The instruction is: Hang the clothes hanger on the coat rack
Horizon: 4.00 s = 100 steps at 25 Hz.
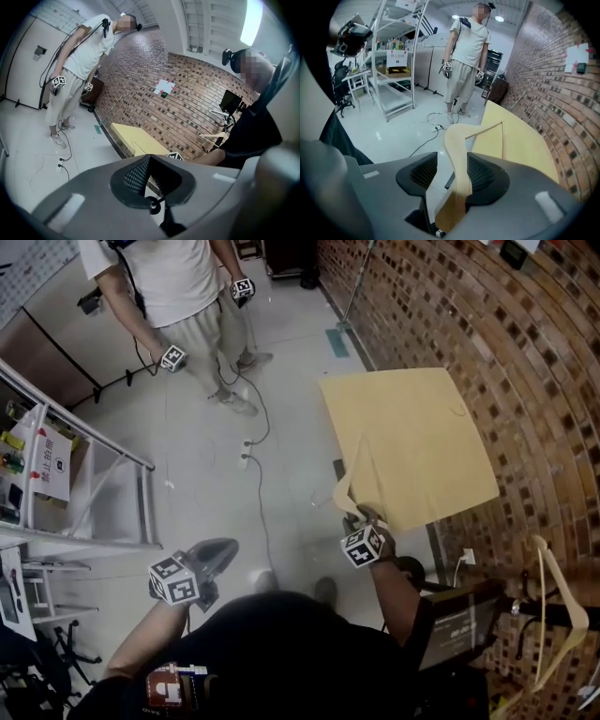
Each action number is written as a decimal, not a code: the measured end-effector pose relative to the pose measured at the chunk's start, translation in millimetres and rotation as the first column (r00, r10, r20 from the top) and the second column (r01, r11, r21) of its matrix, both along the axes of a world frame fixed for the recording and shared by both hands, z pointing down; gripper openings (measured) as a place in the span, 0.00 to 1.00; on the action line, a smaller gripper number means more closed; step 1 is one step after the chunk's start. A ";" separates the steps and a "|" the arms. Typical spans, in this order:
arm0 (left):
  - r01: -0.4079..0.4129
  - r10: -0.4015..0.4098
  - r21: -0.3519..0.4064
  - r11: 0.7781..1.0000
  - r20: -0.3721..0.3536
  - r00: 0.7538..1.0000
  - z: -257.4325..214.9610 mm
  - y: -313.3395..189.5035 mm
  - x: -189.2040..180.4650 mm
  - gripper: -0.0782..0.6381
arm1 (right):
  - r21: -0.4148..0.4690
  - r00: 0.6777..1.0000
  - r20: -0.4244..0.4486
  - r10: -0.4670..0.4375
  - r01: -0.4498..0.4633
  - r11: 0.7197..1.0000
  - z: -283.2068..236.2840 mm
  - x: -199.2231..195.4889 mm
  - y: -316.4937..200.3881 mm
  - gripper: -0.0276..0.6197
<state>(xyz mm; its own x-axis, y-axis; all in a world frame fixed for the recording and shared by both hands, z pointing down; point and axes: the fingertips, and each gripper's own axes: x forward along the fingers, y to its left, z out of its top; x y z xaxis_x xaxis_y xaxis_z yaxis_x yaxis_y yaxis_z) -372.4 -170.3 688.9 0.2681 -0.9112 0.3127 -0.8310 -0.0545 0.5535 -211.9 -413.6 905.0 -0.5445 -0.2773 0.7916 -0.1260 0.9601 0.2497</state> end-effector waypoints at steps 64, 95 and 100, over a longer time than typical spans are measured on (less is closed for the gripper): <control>0.034 -0.059 0.295 0.955 0.077 0.995 -118.3 -86.3 49.6 0.10 | -0.541 0.655 0.647 0.391 0.032 0.841 -370.1 125.3 -86.7 0.15; -0.479 0.449 0.429 0.766 0.177 0.876 -255.5 -104.1 131.3 0.10 | -0.394 0.542 0.722 0.431 -0.190 0.899 -524.5 233.8 85.9 0.15; -0.500 0.458 0.470 0.727 0.209 0.864 -279.9 -111.3 199.1 0.10 | -0.338 0.528 0.763 0.372 -0.165 0.927 -577.7 305.7 103.4 0.15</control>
